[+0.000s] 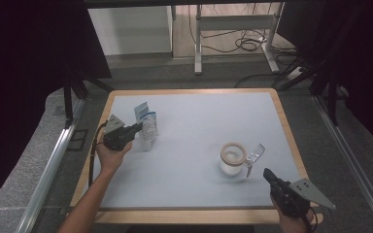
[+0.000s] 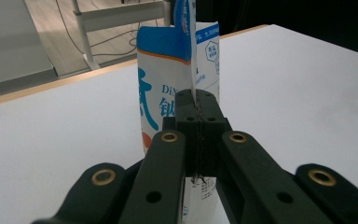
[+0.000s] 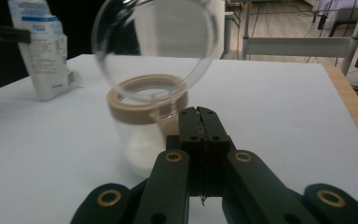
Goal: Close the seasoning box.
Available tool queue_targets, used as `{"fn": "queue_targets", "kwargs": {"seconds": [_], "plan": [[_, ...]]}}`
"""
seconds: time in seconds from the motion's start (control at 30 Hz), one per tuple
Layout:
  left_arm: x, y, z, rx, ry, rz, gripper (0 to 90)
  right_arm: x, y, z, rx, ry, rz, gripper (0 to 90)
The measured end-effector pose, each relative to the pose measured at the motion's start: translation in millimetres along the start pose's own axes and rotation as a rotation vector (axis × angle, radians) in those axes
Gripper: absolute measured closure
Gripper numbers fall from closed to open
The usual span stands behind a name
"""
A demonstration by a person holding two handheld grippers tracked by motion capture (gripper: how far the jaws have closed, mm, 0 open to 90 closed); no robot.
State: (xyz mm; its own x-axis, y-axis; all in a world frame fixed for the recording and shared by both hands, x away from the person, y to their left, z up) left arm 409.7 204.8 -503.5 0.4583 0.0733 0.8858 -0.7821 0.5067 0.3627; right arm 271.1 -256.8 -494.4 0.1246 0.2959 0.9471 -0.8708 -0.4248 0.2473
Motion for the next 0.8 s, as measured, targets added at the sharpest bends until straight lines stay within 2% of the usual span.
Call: {"fn": "queue_targets", "kwargs": {"seconds": [0.07,0.37,0.57,0.8], "plan": [[0.2,-0.5,-0.1,0.001,0.003,0.002,90.0,2.9,-6.0,8.2,0.001,-0.016,0.003,89.9],[1.4,-1.4,-3.0,0.003,0.014,0.005,89.6,8.3,-15.1,19.5,-0.015,-0.042,0.006,85.8],[2.5,-2.8,0.4,0.000,0.007,0.004,89.3,14.5,-18.5,19.2,0.008,-0.030,-0.005,85.5],[1.8,-3.1,1.0,0.001,0.006,0.002,89.2,26.0,-22.8,15.0,0.033,-0.014,0.011,88.0]]}}
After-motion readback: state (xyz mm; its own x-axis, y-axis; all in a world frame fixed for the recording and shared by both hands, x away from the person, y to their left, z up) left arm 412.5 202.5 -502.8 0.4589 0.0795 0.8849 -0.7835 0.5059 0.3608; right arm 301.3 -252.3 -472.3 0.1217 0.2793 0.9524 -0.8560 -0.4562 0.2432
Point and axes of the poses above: each handheld gripper's, and its own axes: y roughly backward along the jaws, x roughly out of its top, z roughly to its right, the point moved 6 cm from there along -y, roughly forward along the jaws, and after that the axes turned 15 degrees about y, right-handed, at the moved point
